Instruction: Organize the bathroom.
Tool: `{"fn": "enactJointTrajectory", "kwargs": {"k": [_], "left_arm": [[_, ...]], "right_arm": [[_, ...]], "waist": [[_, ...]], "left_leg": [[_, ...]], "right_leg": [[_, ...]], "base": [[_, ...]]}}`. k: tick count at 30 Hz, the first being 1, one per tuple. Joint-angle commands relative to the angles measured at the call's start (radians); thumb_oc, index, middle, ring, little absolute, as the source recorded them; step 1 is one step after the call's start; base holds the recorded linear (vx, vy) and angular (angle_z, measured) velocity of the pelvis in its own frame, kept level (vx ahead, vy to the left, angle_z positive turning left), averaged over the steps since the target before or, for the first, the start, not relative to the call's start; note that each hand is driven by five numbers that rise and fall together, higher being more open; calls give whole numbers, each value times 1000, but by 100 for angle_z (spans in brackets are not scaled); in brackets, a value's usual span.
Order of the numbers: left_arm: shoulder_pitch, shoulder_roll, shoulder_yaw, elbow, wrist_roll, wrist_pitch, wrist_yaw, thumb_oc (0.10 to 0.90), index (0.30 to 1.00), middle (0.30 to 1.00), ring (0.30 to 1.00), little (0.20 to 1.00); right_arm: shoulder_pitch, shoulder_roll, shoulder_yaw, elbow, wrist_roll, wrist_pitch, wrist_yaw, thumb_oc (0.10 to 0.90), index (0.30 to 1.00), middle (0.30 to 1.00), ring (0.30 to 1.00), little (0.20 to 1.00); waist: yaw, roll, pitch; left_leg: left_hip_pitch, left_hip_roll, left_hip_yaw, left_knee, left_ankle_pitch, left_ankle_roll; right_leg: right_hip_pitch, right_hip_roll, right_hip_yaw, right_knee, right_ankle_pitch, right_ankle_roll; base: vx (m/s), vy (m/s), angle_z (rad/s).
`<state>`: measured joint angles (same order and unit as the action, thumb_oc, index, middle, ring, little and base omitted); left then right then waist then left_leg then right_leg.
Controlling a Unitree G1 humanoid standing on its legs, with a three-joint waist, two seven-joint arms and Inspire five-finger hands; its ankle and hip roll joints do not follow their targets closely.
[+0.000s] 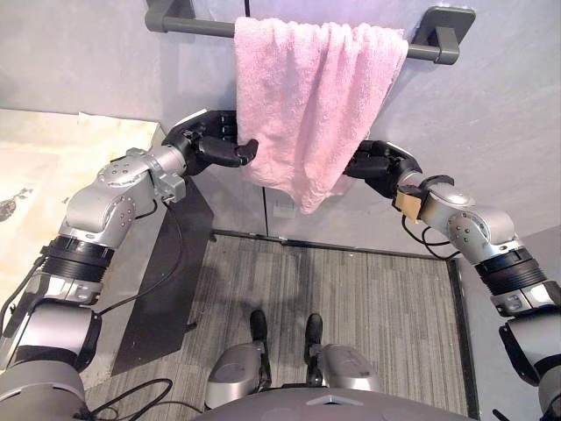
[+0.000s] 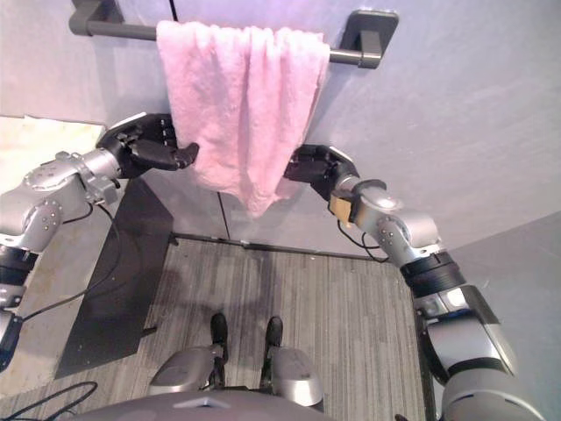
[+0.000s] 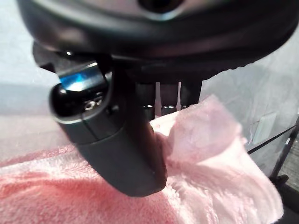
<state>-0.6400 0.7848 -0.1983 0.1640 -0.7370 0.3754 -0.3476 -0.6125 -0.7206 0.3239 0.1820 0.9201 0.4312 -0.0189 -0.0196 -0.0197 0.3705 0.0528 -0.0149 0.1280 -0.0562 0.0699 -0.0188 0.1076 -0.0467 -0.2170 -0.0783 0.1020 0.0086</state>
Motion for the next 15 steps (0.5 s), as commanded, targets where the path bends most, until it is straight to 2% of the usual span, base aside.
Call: {"fn": "enactJointTrajectory", "kwargs": {"k": [1, 7, 10, 12, 15], "left_arm": [[-2, -43, -11, 48, -7, -127, 7, 400, 300, 300, 300, 300], [21, -49, 3, 45, 1, -132, 41, 400, 300, 300, 300, 300], [39, -50, 36, 56, 5, -141, 123, 400, 300, 300, 300, 300], [42, -51, 40, 54, 6, -142, 131, 400, 300, 300, 300, 300], [106, -39, 117, 35, 16, -163, 211, 400, 300, 300, 300, 300]], "right_arm": [[-294, 55, -72, 16, 65, -165, 38, 400, 300, 300, 300, 300], [-272, 39, -91, 12, 56, -161, 40, 400, 300, 300, 300, 300], [-252, 29, -111, 19, 10, -168, 21, 400, 300, 300, 300, 300], [-249, 29, -112, 18, 6, -168, 18, 400, 300, 300, 300, 300], [-219, -1, -154, 13, -93, -169, -54, 400, 300, 300, 300, 300]], "waist": [[80, 4, -292], [75, 2, -292], [74, 1, -291], [74, 1, -290], [80, -1, -288]], "left_leg": [[81, 61, -27, 19, -91, -68], [79, 60, -23, 23, -87, -66], [82, 60, -23, 22, -87, -65], [82, 60, -23, 22, -87, -65], [83, 60, -27, 23, -89, -65]], "right_leg": [[27, -27, 6, 25, -124, 103], [25, -27, 11, 28, -120, 101], [28, -26, 12, 29, -123, 98], [29, -26, 12, 29, -123, 98], [31, -26, 9, 33, -127, 95]], "base": [[0, 0, 0], [0, 0, 0], [0, 0, 0], [0, 0, 0], [0, 0, 0]]}}
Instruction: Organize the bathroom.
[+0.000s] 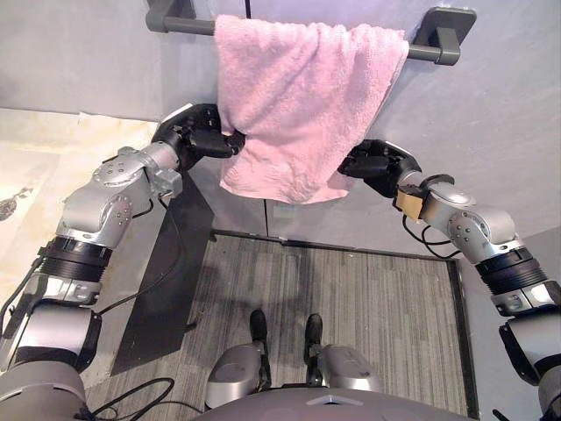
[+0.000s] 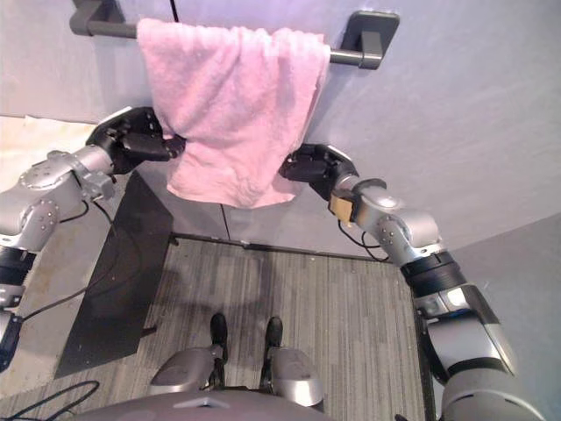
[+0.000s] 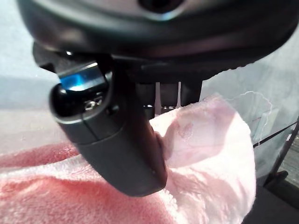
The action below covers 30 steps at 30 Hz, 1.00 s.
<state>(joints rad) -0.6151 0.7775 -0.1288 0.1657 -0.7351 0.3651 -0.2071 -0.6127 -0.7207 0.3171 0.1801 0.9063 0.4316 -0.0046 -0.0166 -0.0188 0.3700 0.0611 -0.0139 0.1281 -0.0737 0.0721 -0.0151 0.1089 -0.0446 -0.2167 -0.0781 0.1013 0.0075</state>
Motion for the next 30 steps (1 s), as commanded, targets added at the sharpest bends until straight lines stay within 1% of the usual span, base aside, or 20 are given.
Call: {"fn": "enactJointTrajectory", "kwargs": {"k": [1, 3, 4, 9, 13, 18, 19, 20, 22, 23, 25, 28, 30], "left_arm": [[94, -32, 61, 26, 24, -159, 81, 400, 300, 300, 300, 300], [128, -29, 92, 6, 22, -164, 86, 400, 300, 300, 300, 300], [154, -27, 118, -12, 29, -164, 82, 400, 300, 300, 300, 300], [208, -25, 158, -62, 40, -161, 78, 400, 300, 300, 300, 300], [215, -27, 162, -65, 50, -165, 71, 400, 300, 300, 300, 300], [204, -24, 151, -57, 48, -167, 69, 400, 300, 300, 300, 300], [200, -22, 148, -53, 46, -168, 69, 400, 300, 300, 300, 300], [198, -22, 145, -53, 44, -168, 65, 400, 300, 300, 300, 300], [196, -22, 143, -53, 46, -167, 61, 400, 300, 300, 300, 300], [194, -22, 138, -55, 42, -164, 58, 400, 300, 300, 300, 300], [188, -21, 131, -57, 41, -162, 58, 400, 300, 300, 300, 300], [163, -31, 103, -37, 42, -166, 42, 400, 300, 300, 300, 300], [149, -37, 88, -25, 45, -168, 34, 400, 300, 300, 300, 300]], "right_arm": [[-214, -11, -155, 15, -89, -170, -78, 400, 300, 300, 300, 300], [-195, -28, -180, 10, -116, -171, -95, 400, 300, 300, 300, 300], [-173, -43, -203, 4, -108, -178, -103, 400, 300, 300, 300, 300], [-108, -58, -266, -29, -85, -191, -131, 400, 300, 300, 300, 300], [-86, -56, -286, -32, -73, -202, -126, 400, 300, 300, 300, 300], [-89, -50, -273, -22, -70, -208, -105, 400, 300, 300, 300, 300], [-92, -49, -266, -18, -58, -207, -93, 513, 469, 469, 469, 469], [-96, -37, -252, -25, -18, -197, -50, 800, 900, 900, 900, 900], [-102, -30, -242, -35, -7, -192, -23, 800, 900, 900, 900, 900], [-115, -21, -221, -56, -18, -188, 13, 800, 900, 900, 900, 900], [-134, -14, -197, -74, -29, -191, 36, 800, 900, 900, 900, 900], [-212, 6, -133, -100, -56, -218, 76, 800, 900, 900, 900, 900], [-250, 18, -109, -103, -59, -232, 76, 800, 900, 900, 900, 900]], "waist": [[79, -2, -287], [81, -2, -283], [82, -1, -279], [80, -2, -274], [77, 0, -271], [74, 1, -272], [74, 1, -273], [75, 2, -275], [76, 1, -275], [78, 1, -275], [81, 1, -274], [89, -1, -274], [93, -1, -275]], "left_leg": [[74, 59, -27, 40, -90, -68], [72, 57, -29, 41, -91, -68], [71, 57, -31, 41, -90, -67], [69, 56, -31, 38, -92, -64], [70, 58, -29, 38, -92, -65], [79, 59, -27, 33, -92, -67], [80, 60, -25, 32, -91, -68], [81, 61, -25, 32, -90, -69], [81, 62, -25, 33, -90, -70], [80, 62, -26, 35, -88, -71], [79, 62, -27, 37, -87, -72], [79, 59, -33, 36, -85, -72], [80, 57, -37, 35, -85, -72]], "right_leg": [[31, -28, 8, 32, -127, 95], [30, -29, 6, 35, -128, 95], [27, -29, 7, 38, -130, 95], [22, -30, 12, 41, -131, 97], [20, -30, 15, 45, -132, 99], [26, -28, 18, 40, -131, 100], [28, -28, 16, 39, -131, 100], [29, -27, 15, 37, -130, 100], [30, -28, 13, 36, -130, 100], [31, -29, 10, 35, -129, 99], [32, -30, 7, 35, -129, 98], [34, -29, 1, 33, -126, 97], [37, -29, -2, 30, -125, 97]], "base": [[0, 0, 0], [0, 0, 0], [0, 0, 0], [-7, 5, 7], [0, 0, 0], [0, 0, 0], [0, 0, 0], [0, 0, 0], [0, 0, 0], [0, 0, 0], [0, 0, 0], [0, 0, 0], [0, 0, 0]]}}
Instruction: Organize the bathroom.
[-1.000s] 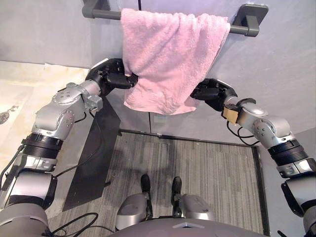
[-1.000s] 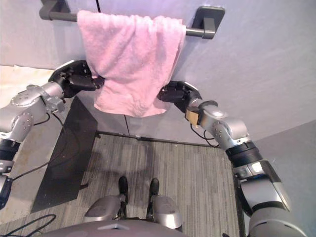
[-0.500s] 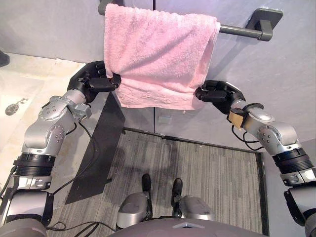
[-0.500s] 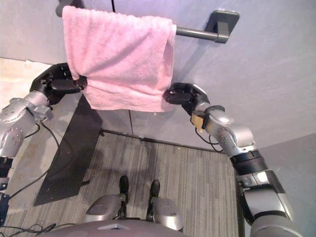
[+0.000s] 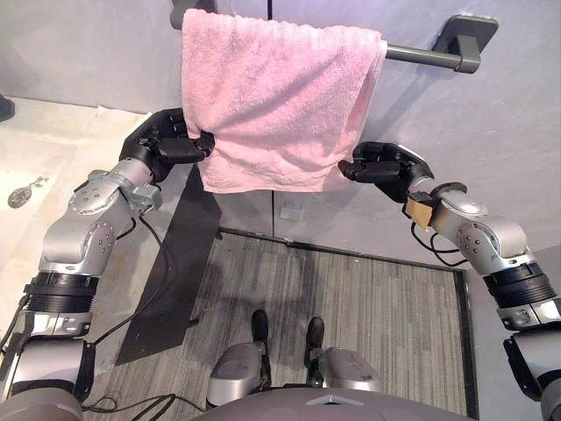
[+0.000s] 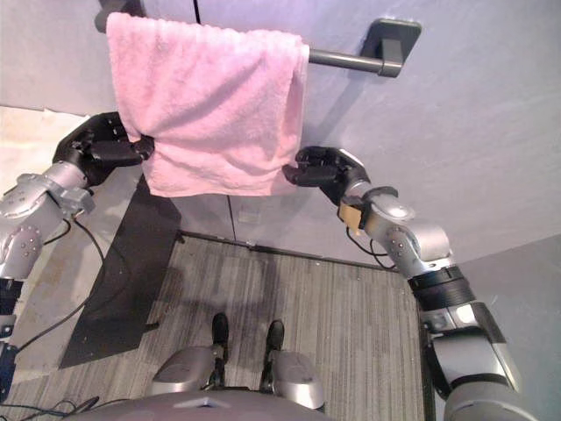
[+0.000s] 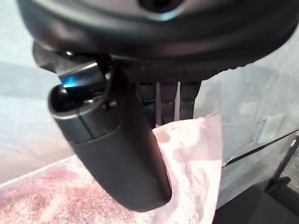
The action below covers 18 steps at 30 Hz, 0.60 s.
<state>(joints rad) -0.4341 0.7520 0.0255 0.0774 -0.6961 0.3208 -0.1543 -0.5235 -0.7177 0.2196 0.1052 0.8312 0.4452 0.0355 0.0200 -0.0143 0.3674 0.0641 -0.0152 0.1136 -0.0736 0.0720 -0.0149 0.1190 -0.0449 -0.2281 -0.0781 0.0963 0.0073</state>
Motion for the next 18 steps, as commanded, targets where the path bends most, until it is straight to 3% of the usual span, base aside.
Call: {"fn": "enactJointTrajectory", "kwargs": {"k": [1, 10, 18], "left_arm": [[-37, -17, -76, 69, 9, -124, -20, 400, 300, 300, 300, 300], [-62, -72, -138, 71, 20, -36, -55, 400, 300, 300, 300, 300], [-107, -101, -201, 70, 21, 28, -65, 400, 300, 300, 300, 300]], "right_arm": [[-362, 22, 0, -30, 16, -246, 27, 800, 900, 900, 900, 900], [-455, 110, 54, -55, 73, -233, -37, 800, 900, 900, 900, 900], [-467, 166, 85, -20, 10, -230, -59, 800, 900, 900, 900, 900]], "waist": [[59, -6, -274], [76, -5, -285], [80, 1, -289]], "left_leg": [[78, 58, -25, 35, -86, -72], [78, 51, -39, 39, -88, -68], [86, 50, -43, 34, -86, -69]], "right_leg": [[28, -30, 8, 28, -119, 97], [40, -30, 1, 20, -117, 98], [52, -30, -9, 16, -117, 100]], "base": [[0, 0, 0], [0, 0, 0], [6, 5, 6]]}}
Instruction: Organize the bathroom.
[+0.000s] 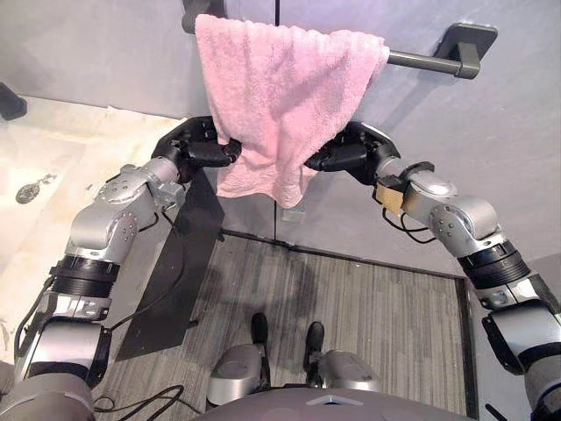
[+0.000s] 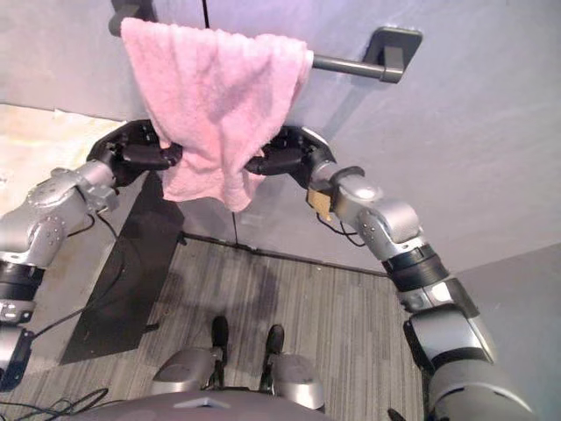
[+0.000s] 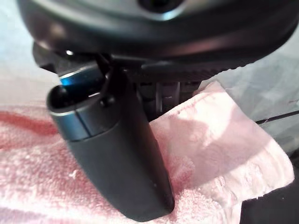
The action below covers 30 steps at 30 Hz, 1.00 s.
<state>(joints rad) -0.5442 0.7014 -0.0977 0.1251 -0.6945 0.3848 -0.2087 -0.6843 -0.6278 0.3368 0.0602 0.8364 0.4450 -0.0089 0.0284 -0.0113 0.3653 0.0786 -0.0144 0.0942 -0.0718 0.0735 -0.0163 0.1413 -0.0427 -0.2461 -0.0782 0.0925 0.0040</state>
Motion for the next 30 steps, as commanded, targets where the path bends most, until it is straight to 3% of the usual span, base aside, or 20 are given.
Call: {"fn": "enactJointTrajectory", "kwargs": {"k": [1, 3, 4, 5, 6, 7, 14, 15, 17, 18, 19, 20, 21, 22, 23, 25, 26, 27, 28, 30], "left_arm": [[3, -50, -79, 22, 20, -34, -12, 400, 300, 300, 300, 300], [5, -51, -84, 19, 18, -26, -9, 400, 300, 300, 300, 300], [9, -57, -88, 19, 20, -21, -11, 441, 361, 361, 361, 361], [12, -58, -87, 18, 25, -15, -13, 546, 519, 519, 519, 519], [14, -58, -86, 17, 26, -10, -11, 717, 775, 775, 775, 775], [17, -59, -87, 17, 24, -7, -7, 800, 900, 900, 900, 900], [30, -48, -80, 2, 15, 4, 3, 800, 900, 900, 900, 900], [31, -46, -77, 0, 12, 5, 6, 753, 829, 829, 829, 829], [29, -46, -77, 0, 8, 4, 11, 742, 813, 813, 813, 813], [27, -44, -77, 2, 5, 1, 11, 657, 686, 686, 686, 686], [26, -44, -77, 2, 5, 0, 10, 626, 639, 639, 639, 639], [22, -45, -77, 7, 11, -3, 8, 568, 552, 552, 552, 552], [20, -45, -78, 8, 11, -3, 8, 558, 538, 538, 538, 538], [17, -46, -80, 13, 14, -6, 6, 524, 486, 486, 486, 486], [15, -46, -81, 14, 14, -4, 7, 516, 474, 474, 474, 474], [10, -45, -83, 18, 12, -2, 10, 558, 538, 538, 538, 538], [9, -45, -84, 20, 12, -3, 9, 573, 559, 559, 559, 559], [8, -44, -84, 21, 12, -2, 7, 653, 679, 679, 679, 679], [4, -42, -88, 26, 13, 1, 7, 800, 900, 900, 900, 900], [4, -42, -88, 26, 14, 2, 7, 800, 900, 900, 900, 900]], "right_arm": [[-305, 76, -32, 25, 4, -230, -16, 800, 900, 900, 900, 900], [-303, 72, -32, 30, 1, -228, -20, 800, 900, 900, 900, 900], [-300, 68, -32, 31, -2, -224, -23, 800, 900, 900, 900, 900], [-298, 67, -34, 29, -8, -217, -25, 800, 900, 900, 900, 900], [-295, 66, -36, 30, -20, -211, -24, 800, 900, 900, 900, 900], [-292, 62, -36, 30, -30, -205, -22, 800, 900, 900, 900, 900], [-245, 27, -49, 43, -48, -205, -1, 800, 900, 900, 900, 900], [-239, 24, -52, 42, -54, -203, -1, 800, 900, 900, 900, 900], [-238, 18, -52, 39, -58, -200, 1, 800, 900, 900, 900, 900], [-238, 14, -53, 38, -53, -199, 2, 800, 900, 900, 900, 900], [-237, 13, -53, 38, -53, -199, 3, 800, 900, 900, 900, 900], [-237, 10, -56, 39, -48, -197, 19, 753, 829, 829, 829, 829], [-237, 10, -55, 40, -48, -198, 19, 703, 754, 754, 754, 754], [-238, 10, -53, 42, -50, -197, 20, 571, 556, 556, 556, 556], [-240, 10, -52, 42, -50, -195, 19, 547, 521, 521, 521, 521], [-242, 8, -49, 45, -54, -193, 17, 598, 596, 596, 596, 596], [-242, 8, -49, 46, -56, -194, 17, 662, 693, 693, 693, 693], [-240, 8, -49, 47, -59, -194, 15, 800, 900, 900, 900, 900], [-238, 8, -48, 50, -69, -192, 20, 800, 900, 900, 900, 900], [-236, 8, -48, 51, -76, -189, 20, 800, 900, 900, 900, 900]], "waist": [[71, -2, -287], [70, -2, -288], [69, -2, -289], [68, -2, -289], [67, -1, -289], [65, 0, -290], [53, 1, -287], [52, 1, -287], [49, 2, -285], [47, 2, -285], [47, 3, -285], [43, 3, -284], [43, 3, -283], [42, 4, -283], [41, 4, -282], [40, 5, -281], [39, 5, -281], [40, 5, -281], [38, 7, -279], [38, 7, -279]], "left_leg": [[72, 49, -24, 32, -87, -67], [75, 49, -24, 30, -87, -67], [78, 48, -24, 26, -87, -66], [80, 49, -24, 24, -87, -66], [81, 49, -24, 23, -86, -66], [82, 49, -23, 21, -86, -65], [89, 48, -20, 19, -87, -64], [90, 48, -20, 18, -87, -64], [91, 49, -17, 18, -86, -64], [91, 49, -17, 17, -85, -64], [92, 49, -16, 16, -85, -64], [93, 50, -15, 15, -84, -64], [93, 50, -14, 15, -84, -64], [93, 49, -14, 16, -85, -64], [94, 49, -14, 16, -85, -64], [96, 50, -14, 16, -85, -63], [95, 49, -14, 16, -85, -63], [96, 50, -14, 16, -86, -63], [98, 49, -15, 13, -85, -62], [99, 48, -15, 13, -86, -62]], "right_leg": [[30, -32, 9, 16, -113, 103], [31, -32, 10, 13, -111, 105], [32, -30, 11, 12, -110, 105], [32, -30, 12, 12, -111, 105], [32, -30, 13, 13, -111, 106], [32, -29, 13, 13, -111, 106], [34, -26, 23, 11, -110, 106], [34, -25, 25, 10, -110, 106], [34, -25, 27, 11, -111, 106], [33, -24, 28, 11, -111, 105], [33, -24, 29, 11, -111, 106], [33, -24, 31, 11, -110, 106], [33, -24, 31, 12, -111, 105], [33, -24, 31, 12, -112, 105], [33, -24, 32, 14, -112, 105], [33, -24, 32, 16, -114, 105], [34, -24, 33, 16, -114, 105], [34, -24, 32, 16, -114, 105], [35, -24, 34, 18, -115, 105], [35, -24, 34, 17, -115, 105]], "base": [[6, -3, 5], [4, -3, 6], [5, -1, 5], [4, 0, 5], [1, 1, 3], [0, 0, 0], [0, 0, 0], [0, 0, 0], [0, 0, 0], [0, 0, 0], [0, 0, 0], [0, 0, 0], [0, 0, 0], [0, 0, 0], [0, 0, 0], [0, 0, 0], [0, 0, 0], [0, 0, 0], [0, 0, 0], [0, 0, 0]]}}
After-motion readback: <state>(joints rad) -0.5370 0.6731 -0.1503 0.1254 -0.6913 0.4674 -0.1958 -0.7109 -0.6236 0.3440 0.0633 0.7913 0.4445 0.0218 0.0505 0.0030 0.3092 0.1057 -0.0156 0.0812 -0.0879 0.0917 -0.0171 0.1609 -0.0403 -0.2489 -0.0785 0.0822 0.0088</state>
